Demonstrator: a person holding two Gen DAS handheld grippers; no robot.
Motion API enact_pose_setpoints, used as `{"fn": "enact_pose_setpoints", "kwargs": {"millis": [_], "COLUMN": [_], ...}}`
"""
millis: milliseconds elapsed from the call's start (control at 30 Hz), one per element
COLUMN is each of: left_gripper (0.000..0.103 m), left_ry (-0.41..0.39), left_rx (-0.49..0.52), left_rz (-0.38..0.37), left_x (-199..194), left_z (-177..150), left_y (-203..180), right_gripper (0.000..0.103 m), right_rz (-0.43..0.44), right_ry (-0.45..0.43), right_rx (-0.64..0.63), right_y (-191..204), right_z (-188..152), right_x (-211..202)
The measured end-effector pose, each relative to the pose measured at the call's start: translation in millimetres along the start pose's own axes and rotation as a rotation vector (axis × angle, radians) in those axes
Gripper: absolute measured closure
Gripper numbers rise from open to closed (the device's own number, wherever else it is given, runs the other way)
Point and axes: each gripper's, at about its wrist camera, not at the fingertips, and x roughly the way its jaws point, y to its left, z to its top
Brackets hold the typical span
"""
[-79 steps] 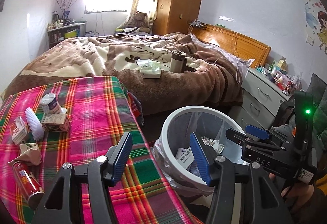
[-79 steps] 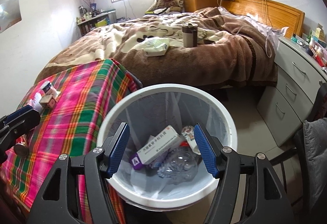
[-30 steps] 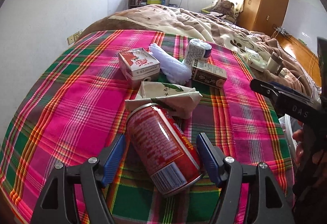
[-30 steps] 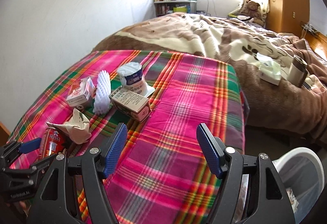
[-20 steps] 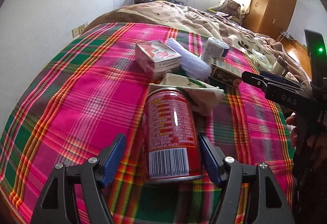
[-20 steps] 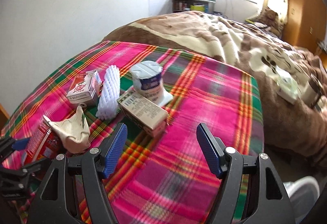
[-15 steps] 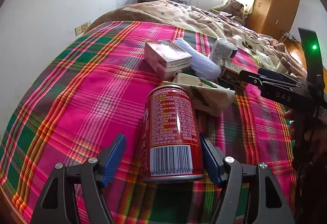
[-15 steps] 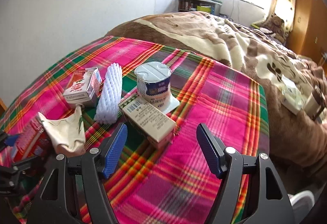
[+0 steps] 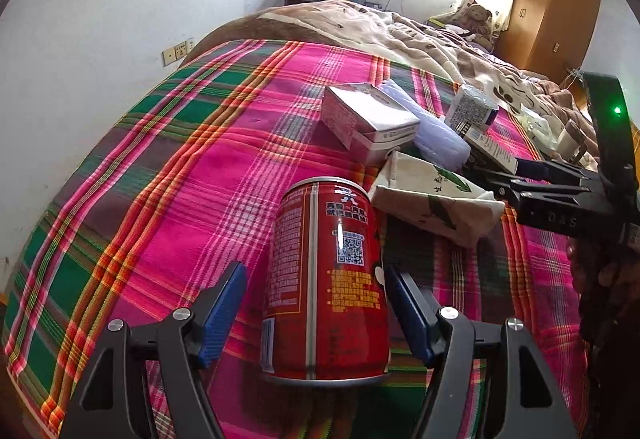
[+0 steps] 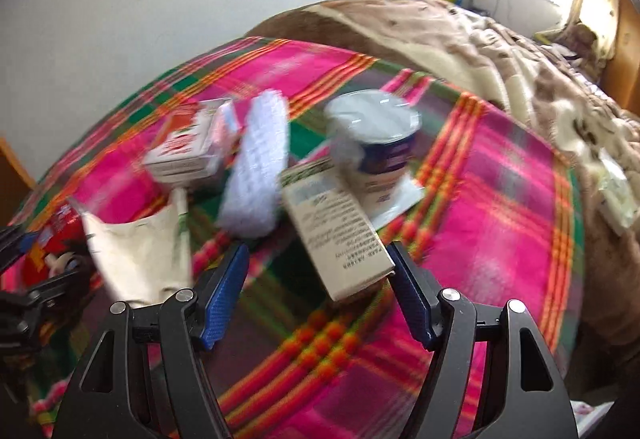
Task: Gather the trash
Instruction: 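Grasp the red can with the left tool while the right tool grasps the beige barcode box, then carry the red can and beige box over the wastebasket with both tools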
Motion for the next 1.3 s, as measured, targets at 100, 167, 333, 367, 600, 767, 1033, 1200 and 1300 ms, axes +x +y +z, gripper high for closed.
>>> {"fn": "enact_pose_setpoints", "kwargs": {"millis": [100, 167, 333, 367, 600, 767, 1033, 1200, 1300], "left_gripper": [0.032, 0.032, 0.032, 0.032, 0.050, 0.050, 0.050, 0.050, 0.050], "left_ry": [-0.005, -0.002, 0.008, 0.009, 0.012, 0.007, -0.006, -0.030, -0.048], "left_rx": [-0.015, -0.019, -0.019, -0.018, -0.018, -0.016, -0.015, -0.005, 0.011], "left_rz": [-0.001, -0.004, -0.028, -0.030, -0.052, -0.033, -0.036, -0.045, -0.054], "left_x": [0, 1, 4, 5, 8, 6, 0, -14, -24], "left_z": [1, 3, 4, 5, 5, 5, 3, 2, 2], "left_y": [5, 7, 7, 7, 4, 2, 2, -4, -10], "right_gripper": [0.031, 0.031, 0.031, 0.032, 0.062, 0.068, 0.069, 0.069, 0.069], "right_rz": [-0.010, -0.037, -0.032, -0.033, -0.047, -0.047, -0.050, -0.053, -0.050], "right_ry": [-0.013, -0.019, -0.012, -0.010, -0.014, -0.026, -0.057, -0.082, -0.099], "right_rx": [-0.013, 0.004, 0.062, 0.062, 0.076, 0.082, 0.111, 0.145, 0.164], "right_y": [5, 4, 0, 1, 1, 1, 3, 4, 4], "right_z": [2, 4, 5, 4, 3, 1, -5, -11, -16], "right_x": [-4, -2, 5, 7, 7, 2, -11, -23, -34]}}
